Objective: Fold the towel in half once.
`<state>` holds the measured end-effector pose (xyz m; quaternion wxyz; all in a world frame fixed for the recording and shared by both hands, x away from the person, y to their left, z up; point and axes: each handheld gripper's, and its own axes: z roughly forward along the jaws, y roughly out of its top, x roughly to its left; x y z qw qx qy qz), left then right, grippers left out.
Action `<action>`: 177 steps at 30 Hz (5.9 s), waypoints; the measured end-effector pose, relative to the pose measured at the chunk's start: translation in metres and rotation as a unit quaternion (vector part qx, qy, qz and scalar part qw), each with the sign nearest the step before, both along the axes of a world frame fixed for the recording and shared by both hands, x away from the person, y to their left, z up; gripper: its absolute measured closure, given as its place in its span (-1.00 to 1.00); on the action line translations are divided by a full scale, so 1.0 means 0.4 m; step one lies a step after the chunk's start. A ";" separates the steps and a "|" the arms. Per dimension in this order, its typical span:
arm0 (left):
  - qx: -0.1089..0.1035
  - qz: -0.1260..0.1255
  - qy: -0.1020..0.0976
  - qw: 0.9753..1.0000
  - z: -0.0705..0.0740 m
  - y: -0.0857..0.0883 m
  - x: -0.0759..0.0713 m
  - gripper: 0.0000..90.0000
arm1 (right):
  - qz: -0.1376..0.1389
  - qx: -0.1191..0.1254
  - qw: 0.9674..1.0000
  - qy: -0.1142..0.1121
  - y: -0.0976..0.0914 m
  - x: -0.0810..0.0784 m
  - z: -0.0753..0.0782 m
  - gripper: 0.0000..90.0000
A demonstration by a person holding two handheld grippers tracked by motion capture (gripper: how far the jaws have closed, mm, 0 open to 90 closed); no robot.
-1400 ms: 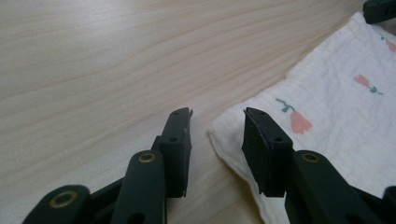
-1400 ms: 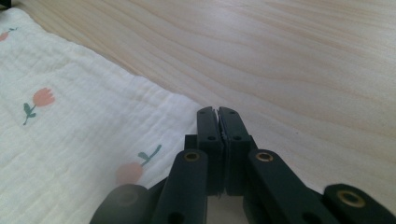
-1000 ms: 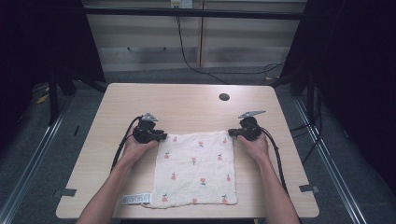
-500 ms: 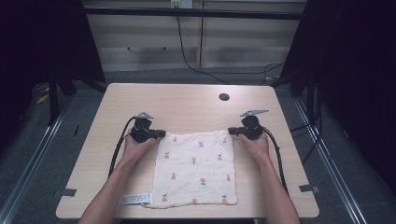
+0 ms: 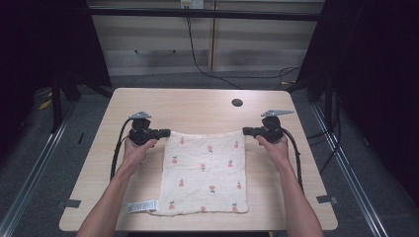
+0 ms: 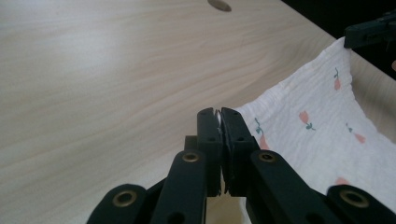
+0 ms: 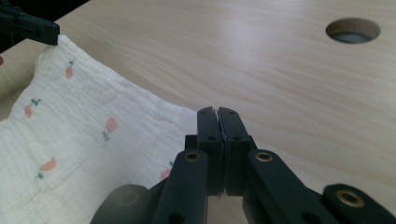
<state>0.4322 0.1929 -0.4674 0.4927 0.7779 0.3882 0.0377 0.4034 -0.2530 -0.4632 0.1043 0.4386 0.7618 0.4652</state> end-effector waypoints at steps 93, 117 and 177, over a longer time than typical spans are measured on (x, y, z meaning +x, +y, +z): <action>0.062 -0.098 -0.046 0.992 -0.042 0.079 -0.364 0.94 | 0.099 -0.030 0.995 0.000 0.016 -0.334 -0.046 0.98; 0.049 -0.090 -0.034 0.994 -0.050 0.097 -0.364 0.72 | 0.095 -0.015 0.995 -0.007 0.010 -0.370 -0.034 0.50; 0.066 -0.024 -0.002 0.998 -0.076 0.049 -0.156 0.26 | 0.069 -0.078 0.994 0.031 0.098 -0.111 -0.112 0.94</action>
